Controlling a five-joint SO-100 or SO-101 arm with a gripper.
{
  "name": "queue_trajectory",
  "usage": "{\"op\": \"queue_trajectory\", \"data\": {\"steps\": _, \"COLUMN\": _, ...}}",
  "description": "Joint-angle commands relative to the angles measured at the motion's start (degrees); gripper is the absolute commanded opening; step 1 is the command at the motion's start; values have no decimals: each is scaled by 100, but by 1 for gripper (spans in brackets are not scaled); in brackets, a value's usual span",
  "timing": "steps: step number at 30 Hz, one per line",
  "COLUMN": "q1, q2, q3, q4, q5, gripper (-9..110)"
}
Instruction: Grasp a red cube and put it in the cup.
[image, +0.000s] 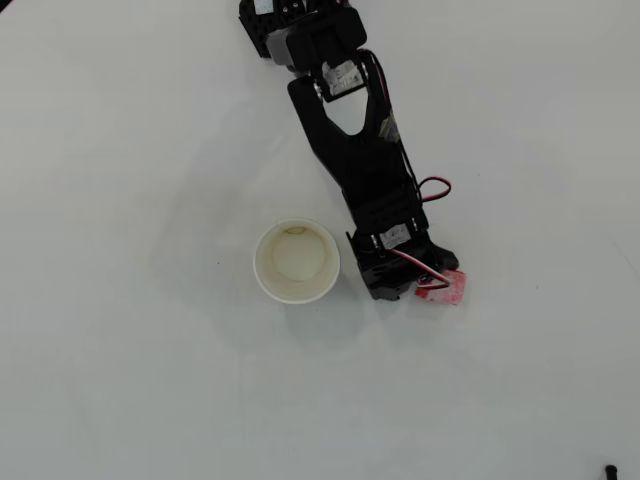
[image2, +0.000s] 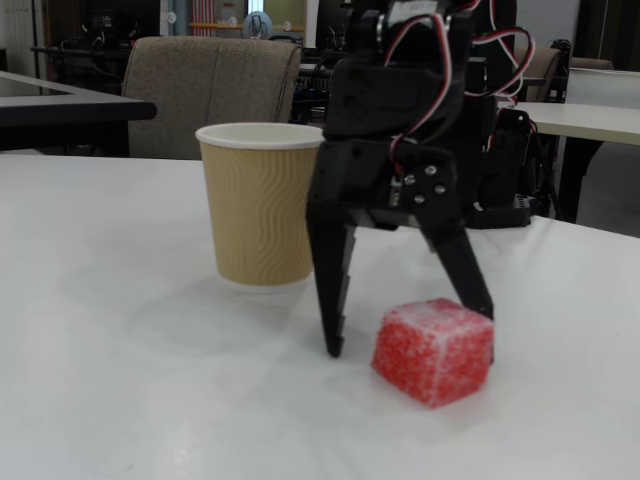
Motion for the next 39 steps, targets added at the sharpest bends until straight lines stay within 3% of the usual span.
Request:
{"op": "queue_trajectory", "data": {"steps": 1, "q1": 70, "q2": -18, "q3": -404, "q4": -79, "q5": -62, "gripper": 35}}
{"op": "queue_trajectory", "data": {"steps": 39, "q1": 378, "q2": -826, "q3": -932, "q4": -589, "q5": -193, "gripper": 35}}
